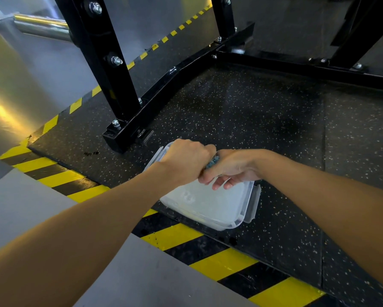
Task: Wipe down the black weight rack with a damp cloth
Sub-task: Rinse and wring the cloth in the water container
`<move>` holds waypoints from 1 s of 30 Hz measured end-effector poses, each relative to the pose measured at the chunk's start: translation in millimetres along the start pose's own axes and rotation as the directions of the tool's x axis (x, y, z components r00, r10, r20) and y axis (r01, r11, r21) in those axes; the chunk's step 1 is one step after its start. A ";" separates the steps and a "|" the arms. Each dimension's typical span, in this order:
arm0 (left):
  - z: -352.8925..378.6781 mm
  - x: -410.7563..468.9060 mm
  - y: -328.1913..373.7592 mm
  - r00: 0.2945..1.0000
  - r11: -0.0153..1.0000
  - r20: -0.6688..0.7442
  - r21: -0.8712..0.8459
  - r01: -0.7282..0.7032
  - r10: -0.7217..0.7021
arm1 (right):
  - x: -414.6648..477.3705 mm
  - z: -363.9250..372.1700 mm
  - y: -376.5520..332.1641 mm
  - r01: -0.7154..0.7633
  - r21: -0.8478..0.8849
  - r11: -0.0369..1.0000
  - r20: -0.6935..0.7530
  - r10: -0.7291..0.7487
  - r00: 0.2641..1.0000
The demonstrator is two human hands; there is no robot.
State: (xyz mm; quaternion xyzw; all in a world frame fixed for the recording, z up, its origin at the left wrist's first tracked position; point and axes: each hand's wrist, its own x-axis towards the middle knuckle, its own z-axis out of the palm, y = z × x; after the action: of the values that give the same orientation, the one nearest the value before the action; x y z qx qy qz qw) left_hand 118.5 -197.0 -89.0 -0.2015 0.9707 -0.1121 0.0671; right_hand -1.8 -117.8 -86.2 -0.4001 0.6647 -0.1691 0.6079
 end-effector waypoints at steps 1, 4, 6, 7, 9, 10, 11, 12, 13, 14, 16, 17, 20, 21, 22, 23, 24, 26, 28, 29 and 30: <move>-1.0 0.4 -0.2 1.000 1.000 -0.012 0.004 -0.014 0.014 | 1.0 2.5 -0.2 0.000 -0.017 1.000 -0.031 -0.001 1.000; -2.9 -0.7 0.5 0.997 0.992 0.083 -0.123 0.015 -0.004 | 3.6 12.4 -0.2 -0.025 -0.327 0.945 -0.238 -0.057 0.970; -0.3 -0.4 2.7 0.975 0.940 0.217 -0.320 0.122 -0.053 | 5.2 19.8 1.6 -0.101 -0.622 0.777 -0.370 -0.177 0.912; 2.2 0.1 3.5 0.957 0.896 0.286 -0.407 0.174 -0.056 | 5.0 23.1 2.4 -0.135 -0.730 0.670 -0.391 -0.247 0.887; 6.1 1.0 4.4 0.909 0.814 0.414 -0.509 0.281 -0.054 | 5.9 25.8 3.9 -0.170 -0.870 0.463 -0.360 -0.362 0.860; 7.1 1.0 4.2 0.883 0.779 0.466 -0.532 0.331 -0.057 | 7.0 25.4 4.0 -0.182 -0.912 0.369 -0.334 -0.407 0.850; 8.4 0.9 3.2 0.854 0.739 0.517 -0.555 0.382 -0.054 | 7.7 25.0 2.9 -0.190 -0.940 0.282 -0.305 -0.451 0.839; 9.1 1.0 1.7 0.830 0.688 0.557 -0.586 0.428 -0.041 | 8.8 23.8 2.3 -0.190 -0.960 0.207 -0.270 -0.493 0.827; 8.5 0.5 0.4 0.808 0.625 0.589 -0.622 0.472 -0.024 | 9.2 22.8 1.7 -0.186 -0.972 0.141 -0.233 -0.528 0.817; 8.6 -0.2 -1.0 0.790 0.553 0.613 -0.657 0.513 -0.005 | 9.9 21.8 1.1 -0.184 -0.979 0.084 -0.199 -0.551 0.810; 7.7 -1.9 -3.3 0.755 0.439 0.655 -0.690 0.576 0.040 | 8.9 20.6 0.8 -0.198 -0.980 -0.001 -0.162 -0.575 0.802; 6.6 -3.2 -4.0 0.736 0.404 0.674 -0.692 0.598 0.064 | 7.7 20.6 0.5 -0.215 -0.976 -0.030 -0.158 -0.580 0.799; 6.2 -6.3 -4.6 0.686 0.316 0.712 -0.692 0.649 0.151 | 4.4 20.4 2.3 -0.233 -0.966 -0.113 -0.125 -0.583 0.802; 6.8 -7.2 -4.3 0.682 0.267 0.708 -0.703 0.659 0.182 | 3.1 19.1 3.8 -0.236 -0.962 -0.136 -0.113 -0.591 0.799; 8.3 -8.0 -3.8 0.686 0.204 0.696 -0.718 0.665 0.214 | 2.7 16.7 5.9 -0.230 -0.962 -0.147 -0.095 -0.610 0.787; 9.6 -9.1 -3.4 0.699 0.139 0.675 -0.735 0.663 0.237 | 2.2 13.8 7.3 -0.224 -0.965 -0.139 -0.087 -0.632 0.770; 11.2 -9.9 -2.7 0.714 0.070 0.653 -0.748 0.660 0.252 | 3.5 10.7 9.6 -0.210 -0.972 -0.105 -0.094 -0.646 0.757; 14.6 -11.0 -2.5 0.739 -0.067 0.622 -0.752 0.656 0.257 | 9.2 4.3 13.9 -0.051 -0.988 0.146 -0.136 -0.666 0.734; 16.0 -12.7 -5.2 0.766 -0.210 0.600 -0.738 0.641 0.229 | 8.6 2.1 9.6 0.210 -0.780 0.590 -0.216 -0.569 0.793; 15.6 -13.5 -7.8 0.783 -0.283 0.586 -0.730 0.622 0.208 | 7.2 2.7 6.3 0.273 -0.605 0.748 -0.257 -0.508 0.822; 15.1 -14.0 -10.7 0.798 -0.353 0.571 -0.719 0.599 0.190 | 6.5 2.6 5.1 0.288 -0.467 0.836 -0.297 -0.455 0.840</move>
State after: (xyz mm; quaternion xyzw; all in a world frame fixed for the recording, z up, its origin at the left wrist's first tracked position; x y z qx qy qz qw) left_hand 137.9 -203.7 -99.8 -0.3781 0.5298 0.7537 0.0910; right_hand -0.6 -118.7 -94.8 -0.5978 0.7010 -0.2226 0.3189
